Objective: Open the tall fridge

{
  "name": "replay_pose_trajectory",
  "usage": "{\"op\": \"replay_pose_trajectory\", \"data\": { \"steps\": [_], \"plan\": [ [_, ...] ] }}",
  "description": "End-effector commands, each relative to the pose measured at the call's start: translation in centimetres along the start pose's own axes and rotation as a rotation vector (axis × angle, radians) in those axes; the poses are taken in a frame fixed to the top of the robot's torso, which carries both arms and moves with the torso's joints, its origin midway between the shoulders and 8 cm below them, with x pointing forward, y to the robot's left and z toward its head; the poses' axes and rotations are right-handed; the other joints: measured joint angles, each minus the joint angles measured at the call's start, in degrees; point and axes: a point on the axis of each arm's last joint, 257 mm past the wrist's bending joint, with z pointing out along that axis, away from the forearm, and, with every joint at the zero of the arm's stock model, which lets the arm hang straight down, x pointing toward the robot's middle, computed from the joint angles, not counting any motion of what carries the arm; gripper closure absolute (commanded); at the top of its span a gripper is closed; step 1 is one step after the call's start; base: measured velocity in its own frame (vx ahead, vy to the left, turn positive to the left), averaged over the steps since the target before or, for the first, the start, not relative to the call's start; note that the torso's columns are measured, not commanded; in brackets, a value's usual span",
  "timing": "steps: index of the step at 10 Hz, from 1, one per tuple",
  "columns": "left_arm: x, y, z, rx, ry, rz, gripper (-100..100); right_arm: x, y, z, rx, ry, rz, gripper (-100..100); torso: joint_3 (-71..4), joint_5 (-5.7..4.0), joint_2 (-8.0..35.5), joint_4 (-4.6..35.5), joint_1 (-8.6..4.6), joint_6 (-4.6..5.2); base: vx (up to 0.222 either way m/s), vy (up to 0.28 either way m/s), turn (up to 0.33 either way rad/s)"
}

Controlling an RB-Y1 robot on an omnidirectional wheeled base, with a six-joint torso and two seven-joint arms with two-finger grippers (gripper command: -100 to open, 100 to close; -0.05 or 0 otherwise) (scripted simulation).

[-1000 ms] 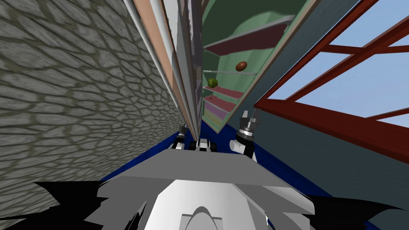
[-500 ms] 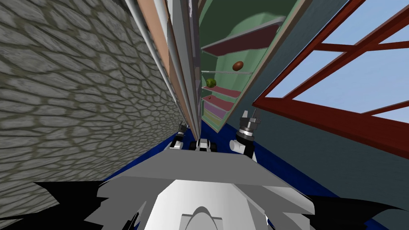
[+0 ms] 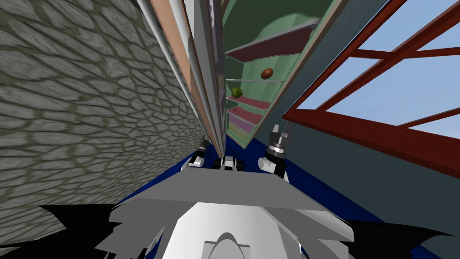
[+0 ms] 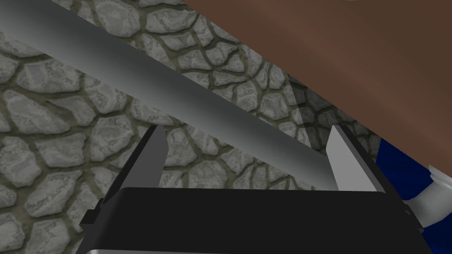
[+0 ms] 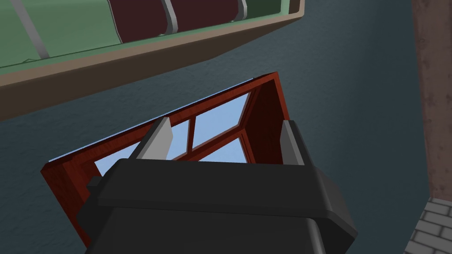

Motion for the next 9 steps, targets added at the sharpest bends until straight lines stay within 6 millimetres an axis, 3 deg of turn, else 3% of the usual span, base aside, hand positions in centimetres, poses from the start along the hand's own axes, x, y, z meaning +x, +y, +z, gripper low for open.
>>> {"op": "replay_pose_trajectory", "data": {
  "steps": [1, 9],
  "plan": [
    [0.0, -0.5, 0.6, -0.03, -0.003, -0.003, -100, 0.0, 0.0, 0.0, 0.0, 0.0, 0.0, 0, 0.0, -0.01, 0.0, 0.0, 0.0, 0.0, -0.017, 0.004, -0.033],
    [-0.1, -1.7, 1.7, -0.112, -0.021, -0.002, -100, 0.0, 0.0, 0.0, 0.0, 0.0, 0.0, 0, 0.0, -0.09, 0.0, 0.2, -0.07, 0.04, -0.015, 0.005, -0.03]
  ]
}}
